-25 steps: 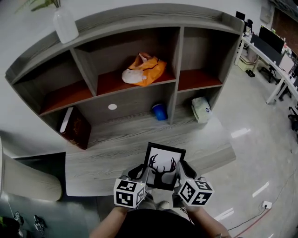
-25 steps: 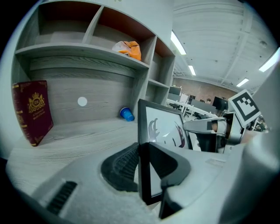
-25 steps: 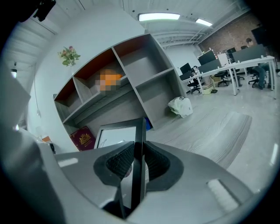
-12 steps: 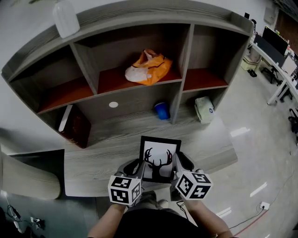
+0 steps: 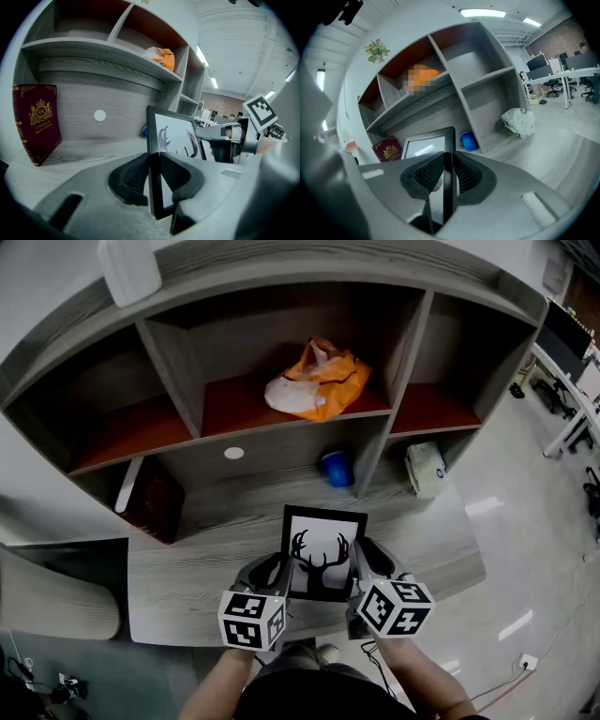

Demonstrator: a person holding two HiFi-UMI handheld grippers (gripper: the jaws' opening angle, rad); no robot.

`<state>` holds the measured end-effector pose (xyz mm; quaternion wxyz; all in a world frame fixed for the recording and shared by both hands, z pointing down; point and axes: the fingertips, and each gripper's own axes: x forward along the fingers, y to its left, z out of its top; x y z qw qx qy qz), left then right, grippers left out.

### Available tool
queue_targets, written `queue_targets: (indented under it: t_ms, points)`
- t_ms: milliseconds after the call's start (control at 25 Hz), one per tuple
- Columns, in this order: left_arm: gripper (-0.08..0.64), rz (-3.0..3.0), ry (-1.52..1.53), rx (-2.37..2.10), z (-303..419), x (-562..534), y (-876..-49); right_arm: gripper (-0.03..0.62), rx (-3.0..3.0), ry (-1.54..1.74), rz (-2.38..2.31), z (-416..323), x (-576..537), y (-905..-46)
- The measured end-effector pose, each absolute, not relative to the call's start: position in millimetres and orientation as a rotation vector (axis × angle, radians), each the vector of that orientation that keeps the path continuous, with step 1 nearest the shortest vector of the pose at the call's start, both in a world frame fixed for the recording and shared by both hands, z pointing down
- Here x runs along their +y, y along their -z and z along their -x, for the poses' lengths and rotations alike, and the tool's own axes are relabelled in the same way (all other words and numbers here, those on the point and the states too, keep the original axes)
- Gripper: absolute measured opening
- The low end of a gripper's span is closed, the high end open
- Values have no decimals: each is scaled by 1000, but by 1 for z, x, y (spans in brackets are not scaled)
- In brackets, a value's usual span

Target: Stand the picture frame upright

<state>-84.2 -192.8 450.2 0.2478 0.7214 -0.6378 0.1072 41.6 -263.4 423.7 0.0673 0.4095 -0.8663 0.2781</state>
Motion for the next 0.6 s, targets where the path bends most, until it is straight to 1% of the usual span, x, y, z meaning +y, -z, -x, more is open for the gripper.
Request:
queue_targets:
  t_ms: [280,600]
  points:
    - [74,-1943,-255,-1808,107,-219,-445,71,-2652,-777,-1181,-14,-296,-416]
    - [74,-1939,-258,-1875,132,-238,-441,71,-2682,-785,-1161,12,-319,-418]
